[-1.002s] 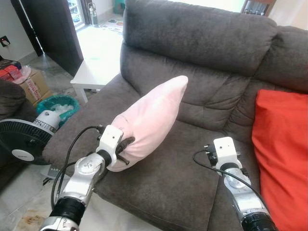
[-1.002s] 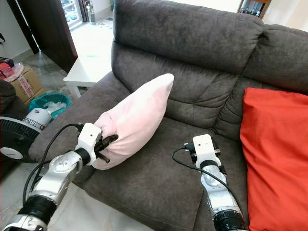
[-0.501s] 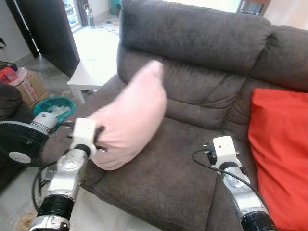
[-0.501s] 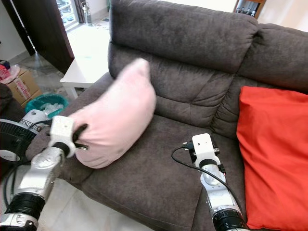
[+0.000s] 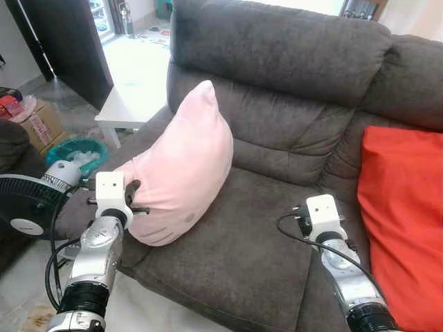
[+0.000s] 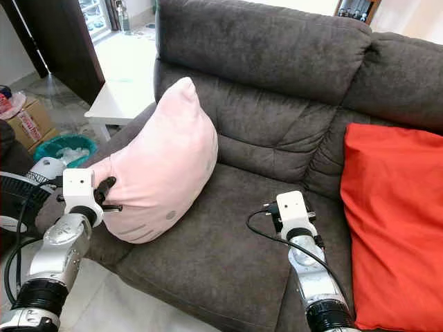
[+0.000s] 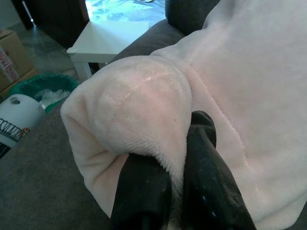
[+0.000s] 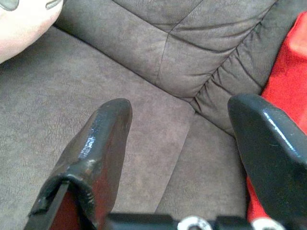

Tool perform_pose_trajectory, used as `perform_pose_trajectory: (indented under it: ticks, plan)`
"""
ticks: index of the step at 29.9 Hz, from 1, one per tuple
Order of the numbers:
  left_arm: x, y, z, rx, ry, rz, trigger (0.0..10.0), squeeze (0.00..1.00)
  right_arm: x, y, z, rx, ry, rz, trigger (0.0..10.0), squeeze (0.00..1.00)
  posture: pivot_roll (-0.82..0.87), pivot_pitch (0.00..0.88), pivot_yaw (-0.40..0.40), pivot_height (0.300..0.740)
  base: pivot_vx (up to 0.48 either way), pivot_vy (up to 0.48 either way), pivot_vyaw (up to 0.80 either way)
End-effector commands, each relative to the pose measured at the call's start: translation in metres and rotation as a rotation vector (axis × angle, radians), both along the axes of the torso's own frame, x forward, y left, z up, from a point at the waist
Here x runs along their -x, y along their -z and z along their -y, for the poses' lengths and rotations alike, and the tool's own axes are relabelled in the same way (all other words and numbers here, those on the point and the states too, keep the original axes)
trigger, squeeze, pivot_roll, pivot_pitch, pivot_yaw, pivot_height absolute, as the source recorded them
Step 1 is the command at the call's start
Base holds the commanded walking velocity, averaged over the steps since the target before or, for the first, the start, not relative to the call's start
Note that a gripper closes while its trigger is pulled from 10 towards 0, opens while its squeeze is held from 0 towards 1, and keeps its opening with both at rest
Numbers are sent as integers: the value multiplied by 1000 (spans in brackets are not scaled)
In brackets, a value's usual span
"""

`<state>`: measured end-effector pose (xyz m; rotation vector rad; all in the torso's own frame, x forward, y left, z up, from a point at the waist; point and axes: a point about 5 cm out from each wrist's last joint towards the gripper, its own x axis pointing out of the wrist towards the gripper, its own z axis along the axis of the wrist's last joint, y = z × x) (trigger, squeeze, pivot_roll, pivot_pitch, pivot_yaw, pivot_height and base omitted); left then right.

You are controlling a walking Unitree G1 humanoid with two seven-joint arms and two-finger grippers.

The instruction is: Move the pillow to the sofa from floor

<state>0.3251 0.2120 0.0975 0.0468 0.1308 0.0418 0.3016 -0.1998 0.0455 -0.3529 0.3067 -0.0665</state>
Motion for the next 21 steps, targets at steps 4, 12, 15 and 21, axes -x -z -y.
perform_pose_trajectory:
  ticks: [4,12,15,21]
  plan:
    - [11,10,-16,-30,-87,10,10000,0,-1,-1,6,8,5,2,10000,0,141,62,-77,740,0,0,0]
    - [17,-3,-38,9,-263,89,10000,0,-3,-3,3,7,-3,9,10000,0,153,64,-87,740,0,0,0]
    - [16,-2,-28,-10,-194,83,10000,0,-3,-3,3,6,-3,9,10000,0,153,64,-90,740,0,0,0]
    - [10,2,17,21,91,53,10000,0,-4,-4,4,7,-2,15,10000,0,147,67,-93,740,0,0,0]
